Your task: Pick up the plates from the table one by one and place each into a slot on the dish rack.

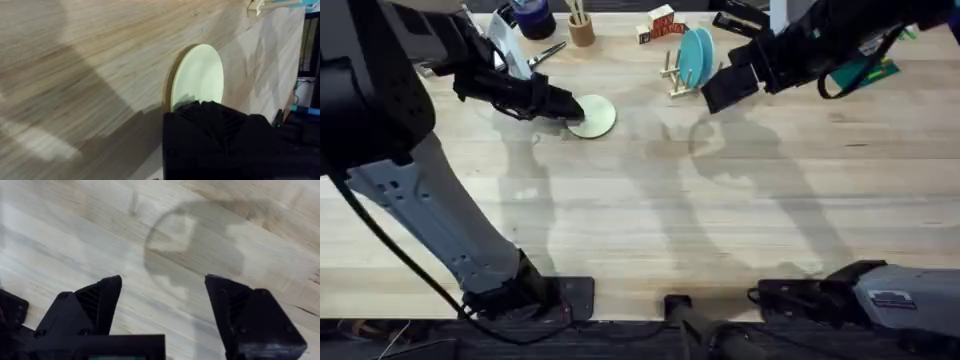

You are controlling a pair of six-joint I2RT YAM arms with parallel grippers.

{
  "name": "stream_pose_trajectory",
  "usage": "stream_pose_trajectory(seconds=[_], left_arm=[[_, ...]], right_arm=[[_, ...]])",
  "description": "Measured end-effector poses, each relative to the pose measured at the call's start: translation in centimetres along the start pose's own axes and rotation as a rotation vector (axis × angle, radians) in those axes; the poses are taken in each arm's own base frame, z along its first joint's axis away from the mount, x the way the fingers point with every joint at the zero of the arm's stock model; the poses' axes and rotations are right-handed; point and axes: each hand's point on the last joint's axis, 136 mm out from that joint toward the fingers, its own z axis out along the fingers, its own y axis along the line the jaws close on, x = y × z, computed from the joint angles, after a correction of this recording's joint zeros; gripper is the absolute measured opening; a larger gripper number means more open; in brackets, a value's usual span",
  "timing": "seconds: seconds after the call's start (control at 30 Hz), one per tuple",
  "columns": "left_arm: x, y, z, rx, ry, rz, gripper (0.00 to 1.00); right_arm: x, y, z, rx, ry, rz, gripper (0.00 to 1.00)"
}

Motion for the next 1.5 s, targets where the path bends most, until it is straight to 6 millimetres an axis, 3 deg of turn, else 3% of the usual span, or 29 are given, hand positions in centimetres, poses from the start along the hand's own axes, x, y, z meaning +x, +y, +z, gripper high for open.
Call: stream_pose_trajectory(seconds=[1.5], left_arm=[[-0.20,0.11,0.61,0.092,-0.018,-0.048,0.041]], right_arm=[[0.00,0.00,0.00,0.000,0.000,0.004,0.996]])
